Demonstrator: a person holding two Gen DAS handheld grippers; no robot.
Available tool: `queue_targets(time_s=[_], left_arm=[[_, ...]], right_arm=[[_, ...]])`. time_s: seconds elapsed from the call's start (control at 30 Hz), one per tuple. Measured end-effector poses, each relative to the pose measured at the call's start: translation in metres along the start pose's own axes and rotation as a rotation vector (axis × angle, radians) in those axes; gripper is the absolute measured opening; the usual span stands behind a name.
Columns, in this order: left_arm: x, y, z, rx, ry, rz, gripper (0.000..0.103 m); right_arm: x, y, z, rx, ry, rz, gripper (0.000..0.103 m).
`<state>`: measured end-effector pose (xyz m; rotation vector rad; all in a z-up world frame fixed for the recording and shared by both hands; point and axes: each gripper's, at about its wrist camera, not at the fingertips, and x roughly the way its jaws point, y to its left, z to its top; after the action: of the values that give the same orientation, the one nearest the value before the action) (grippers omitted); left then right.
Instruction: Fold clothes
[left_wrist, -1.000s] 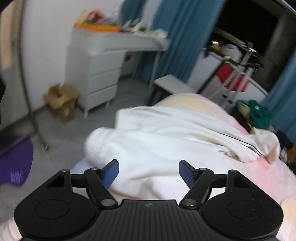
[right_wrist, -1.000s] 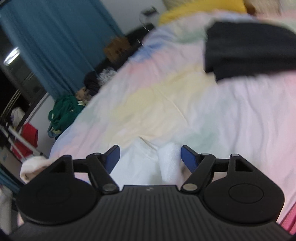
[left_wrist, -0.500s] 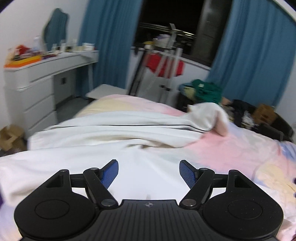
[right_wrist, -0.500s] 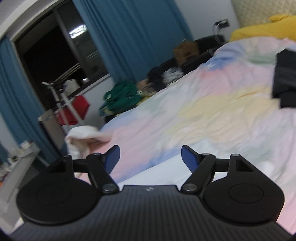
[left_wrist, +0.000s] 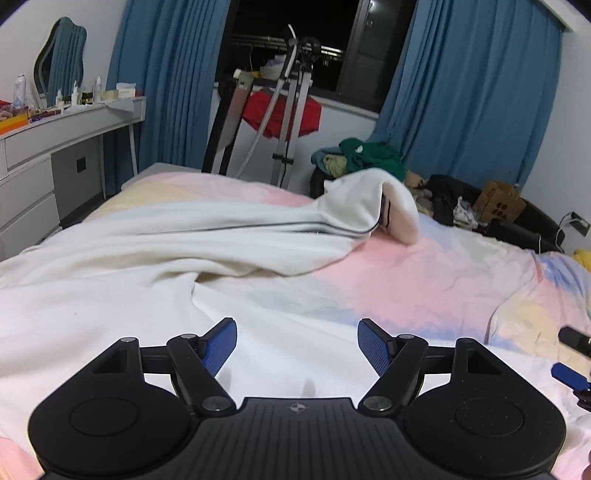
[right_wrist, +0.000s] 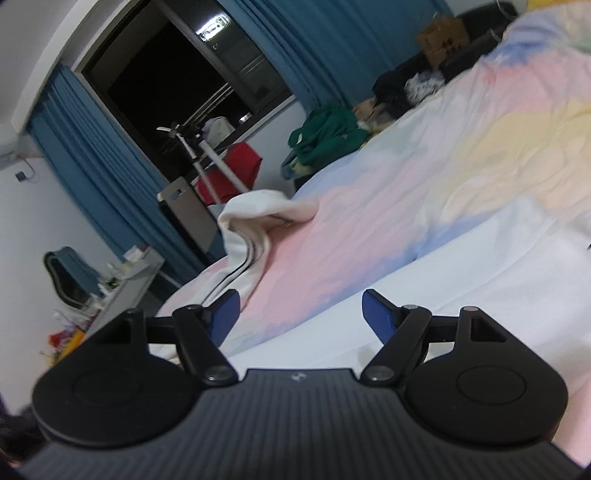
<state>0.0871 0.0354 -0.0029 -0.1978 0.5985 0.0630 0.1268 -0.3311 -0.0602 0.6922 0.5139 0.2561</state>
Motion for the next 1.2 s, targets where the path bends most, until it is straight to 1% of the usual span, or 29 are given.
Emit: queue_targets(time_s=[0.07, 0.1, 0.13, 0.2, 0.27, 0.33, 0.4, 0.47, 0.53, 0.6, 0.67, 0.7, 0.77, 0.83, 0.87, 0.9, 0.97, 1.03, 1.1, 1.2], left_arm=[[0.004, 0.001, -0.003, 0.020, -0.015, 0.021, 0.074], [0.005, 0.002, -0.005, 0.030, -0.029, 0.034, 0.074], [0.006, 0.003, -0.007, 0.041, -0.043, 0.047, 0.074], [0.018, 0.006, -0.010, 0.029, -0.032, 0.049, 0.074], [0.031, 0.008, -0.013, 0.035, -0.018, 0.042, 0.074], [0.046, 0.009, -0.013, 0.091, -0.021, 0.046, 0.074], [0.059, 0.014, -0.010, 0.134, -0.041, 0.057, 0.074], [0.076, 0.027, -0.004, 0.137, -0.055, 0.071, 0.075], [0.092, 0.044, 0.001, 0.114, -0.065, 0.092, 0.075], [0.108, 0.061, 0.004, 0.077, -0.073, 0.114, 0.075], [0.122, 0.074, 0.003, 0.040, -0.047, 0.104, 0.075], [0.127, 0.080, 0.002, 0.021, -0.027, 0.086, 0.075], [0.135, 0.087, 0.001, 0.008, -0.021, 0.066, 0.075], [0.138, 0.093, 0.001, -0.002, -0.019, 0.053, 0.075], [0.139, 0.094, 0.002, -0.004, -0.021, 0.050, 0.075], [0.138, 0.099, 0.002, -0.038, -0.017, 0.025, 0.076], [0.134, 0.109, 0.003, -0.113, -0.016, -0.027, 0.076], [0.127, 0.117, 0.004, -0.154, -0.026, -0.042, 0.076], [0.118, 0.123, 0.006, -0.184, -0.041, -0.040, 0.076], [0.101, 0.131, 0.009, -0.213, -0.076, -0.030, 0.076]], right_arm=[[0.014, 0.000, 0.004, 0.088, 0.081, 0.055, 0.076], [0.022, 0.002, 0.008, 0.111, 0.122, 0.087, 0.076], [0.031, 0.010, 0.014, 0.111, 0.144, 0.116, 0.076], [0.055, 0.028, 0.027, 0.107, 0.157, 0.152, 0.076], [0.088, 0.044, 0.041, 0.127, 0.162, 0.163, 0.076], [0.132, 0.053, 0.052, 0.188, 0.150, 0.164, 0.076], [0.179, 0.060, 0.063, 0.260, 0.132, 0.163, 0.076], [0.229, 0.070, 0.071, 0.292, 0.122, 0.142, 0.076], [0.274, 0.080, 0.079, 0.279, 0.110, 0.083, 0.076], [0.310, 0.086, 0.083, 0.262, 0.070, 0.014, 0.076], [0.341, 0.087, 0.086, 0.247, 0.029, -0.055, 0.075], [0.350, 0.086, 0.087, 0.240, 0.008, -0.088, 0.075], [0.364, 0.083, 0.089, 0.225, -0.037, -0.146, 0.062], [0.372, 0.081, 0.093, 0.206, -0.078, -0.200, 0.026], [0.369, 0.081, 0.097, 0.192, -0.095, -0.222, 0.018], [0.367, 0.081, 0.100, 0.178, -0.111, -0.244, 0.010], [0.353, 0.090, 0.108, 0.086, -0.164, -0.289, 0.007], [0.328, 0.100, 0.117, 0.016, -0.223, -0.298, 0.006], [0.301, 0.109, 0.128, -0.037, -0.277, -0.295, 0.006], [0.262, 0.128, 0.149, -0.105, -0.324, -0.282, 0.005]])
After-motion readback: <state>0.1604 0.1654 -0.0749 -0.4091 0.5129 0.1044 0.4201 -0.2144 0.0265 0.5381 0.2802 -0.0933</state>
